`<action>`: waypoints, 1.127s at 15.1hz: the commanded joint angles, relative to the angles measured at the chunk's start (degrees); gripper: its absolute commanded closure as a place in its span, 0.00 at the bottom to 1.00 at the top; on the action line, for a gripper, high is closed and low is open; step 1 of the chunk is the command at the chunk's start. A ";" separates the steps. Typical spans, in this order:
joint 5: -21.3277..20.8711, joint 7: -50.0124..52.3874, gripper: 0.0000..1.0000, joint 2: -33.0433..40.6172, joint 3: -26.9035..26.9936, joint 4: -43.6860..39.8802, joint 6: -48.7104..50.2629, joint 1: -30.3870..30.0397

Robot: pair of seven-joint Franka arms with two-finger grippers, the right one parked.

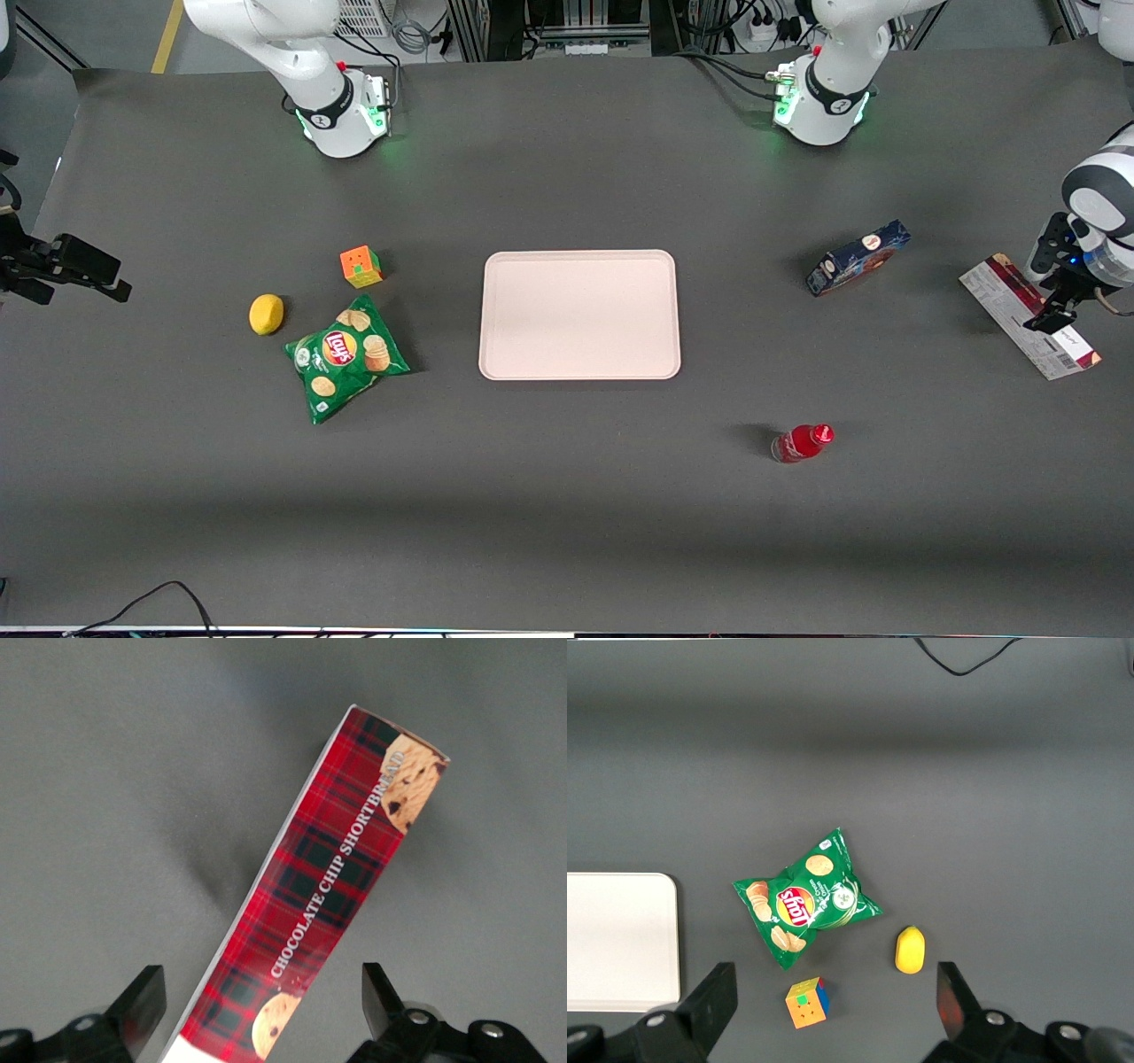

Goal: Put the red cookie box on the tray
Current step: 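Close the left gripper on the box end and lift it upright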

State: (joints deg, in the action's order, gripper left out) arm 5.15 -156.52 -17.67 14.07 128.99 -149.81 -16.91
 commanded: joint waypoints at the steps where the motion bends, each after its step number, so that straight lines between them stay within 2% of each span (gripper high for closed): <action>1: 3.37 -5.90 0.02 -1.66 -0.10 -0.58 -1.01 -0.58; 5: 4.17 -5.99 0.08 -2.55 -0.19 -0.67 -0.92 -0.32; 7: 4.17 -7.48 0.28 -2.46 -0.19 -0.76 -0.92 -0.23; 12: 4.17 -7.57 0.47 -2.46 -0.27 -1.55 -1.01 0.12; 14: 4.17 -7.57 0.69 -2.37 -0.36 -1.72 -1.01 0.21; 15: 4.17 -7.49 0.71 -2.37 -0.36 -1.81 -1.01 0.21; 17: 4.95 -7.22 0.84 -2.02 -0.45 -2.07 -0.92 0.21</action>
State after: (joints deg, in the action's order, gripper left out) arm 6.81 -157.04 -19.78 13.52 127.68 -150.50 -16.80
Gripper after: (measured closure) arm 0.714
